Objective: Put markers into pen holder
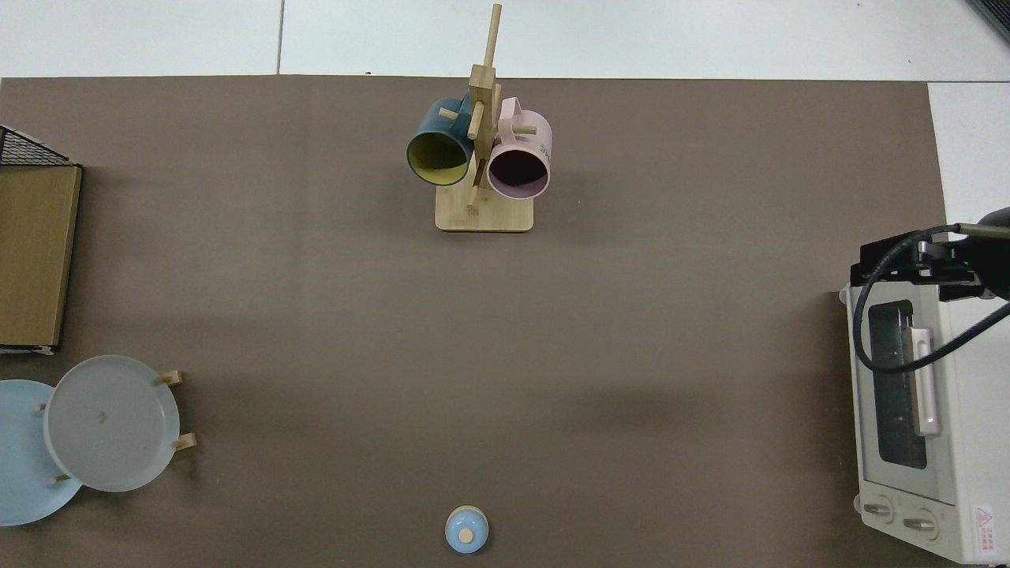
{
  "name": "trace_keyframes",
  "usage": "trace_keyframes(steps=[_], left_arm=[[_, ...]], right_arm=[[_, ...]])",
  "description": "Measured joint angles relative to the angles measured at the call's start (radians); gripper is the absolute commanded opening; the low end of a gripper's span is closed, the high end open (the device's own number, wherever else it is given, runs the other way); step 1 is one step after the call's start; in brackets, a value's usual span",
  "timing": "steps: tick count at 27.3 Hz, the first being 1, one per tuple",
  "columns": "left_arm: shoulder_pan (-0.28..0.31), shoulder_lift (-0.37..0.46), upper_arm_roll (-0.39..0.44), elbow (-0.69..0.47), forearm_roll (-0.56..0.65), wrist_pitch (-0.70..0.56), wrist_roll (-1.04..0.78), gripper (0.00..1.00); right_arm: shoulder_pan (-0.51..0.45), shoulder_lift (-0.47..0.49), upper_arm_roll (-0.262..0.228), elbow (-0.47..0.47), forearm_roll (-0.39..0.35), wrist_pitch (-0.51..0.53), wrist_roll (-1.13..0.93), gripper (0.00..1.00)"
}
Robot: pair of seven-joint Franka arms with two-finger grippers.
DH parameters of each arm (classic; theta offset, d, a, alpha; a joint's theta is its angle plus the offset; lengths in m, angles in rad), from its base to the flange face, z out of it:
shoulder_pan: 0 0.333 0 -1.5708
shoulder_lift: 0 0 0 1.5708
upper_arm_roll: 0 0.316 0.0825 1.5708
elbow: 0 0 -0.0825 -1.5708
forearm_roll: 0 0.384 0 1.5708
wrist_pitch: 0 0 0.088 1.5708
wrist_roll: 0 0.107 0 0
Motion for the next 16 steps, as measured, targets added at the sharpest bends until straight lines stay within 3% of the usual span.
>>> trace_keyframes(steps=[6,16], left_arm=[[-0.001,-0.014,-0.083,-0.001,-0.081,-0.140,-0.406,1.00],[-0.004,-0.015,-0.216,-0.001,-0.256,-0.245,-1.060,1.00]], right_arm=[[0.000,0.000,0.000,0.000,0.000,0.000,0.000,1.00],[0.000,0.000,0.000,0.000,0.000,0.000,0.000,1.00]])
